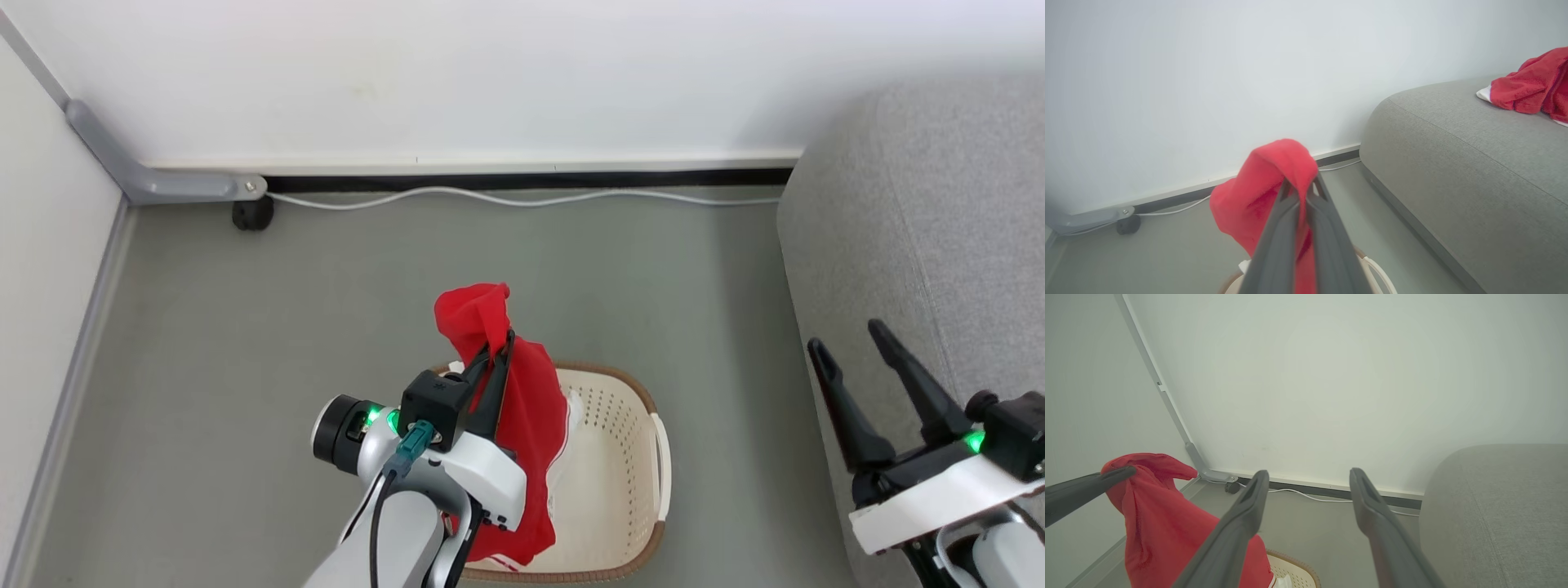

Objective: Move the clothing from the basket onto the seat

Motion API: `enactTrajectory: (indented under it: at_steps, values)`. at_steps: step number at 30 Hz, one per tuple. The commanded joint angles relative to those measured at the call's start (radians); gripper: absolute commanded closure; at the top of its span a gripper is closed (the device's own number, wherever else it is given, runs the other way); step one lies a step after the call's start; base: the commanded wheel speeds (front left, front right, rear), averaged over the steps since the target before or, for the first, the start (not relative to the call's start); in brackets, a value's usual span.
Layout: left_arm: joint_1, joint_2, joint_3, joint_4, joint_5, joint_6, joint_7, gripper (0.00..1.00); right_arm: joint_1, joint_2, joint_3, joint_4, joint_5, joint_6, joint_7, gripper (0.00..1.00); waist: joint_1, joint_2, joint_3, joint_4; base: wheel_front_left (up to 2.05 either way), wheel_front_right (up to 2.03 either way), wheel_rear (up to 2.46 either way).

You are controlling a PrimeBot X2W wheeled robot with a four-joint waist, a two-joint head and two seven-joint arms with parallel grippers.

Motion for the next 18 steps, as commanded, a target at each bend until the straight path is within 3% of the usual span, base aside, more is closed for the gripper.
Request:
enactTrajectory:
  at_steps: [1, 9, 18]
  values:
    - [-0.009, 0.005, 0.037, -0.033, 0.014, -0.007, -0.01, 1.0, 0.007, -0.014, 0.013, -0.016, -0.012, 0.003, -0.006, 0.0, 0.0, -0.0001, -0.025, 0.008, 0.0, 0.0, 0.0]
    - [-0.013, 0.005, 0.098, -0.139, 0.101, -0.066, -0.01, 1.0, 0.019, 0.015, 0.026, 0.029, -0.027, 0.003, -0.006, 0.0, 0.0, -0.0001, -0.066, 0.009, 0.0, 0.0, 0.0]
    - [-0.1, 0.005, 0.051, -0.262, 0.14, -0.085, -0.01, 1.0, 0.028, 0.035, 0.045, 0.048, -0.037, 0.003, -0.006, 0.0, 0.0, -0.0001, -0.076, 0.0, 0.0, 0.0, 0.0]
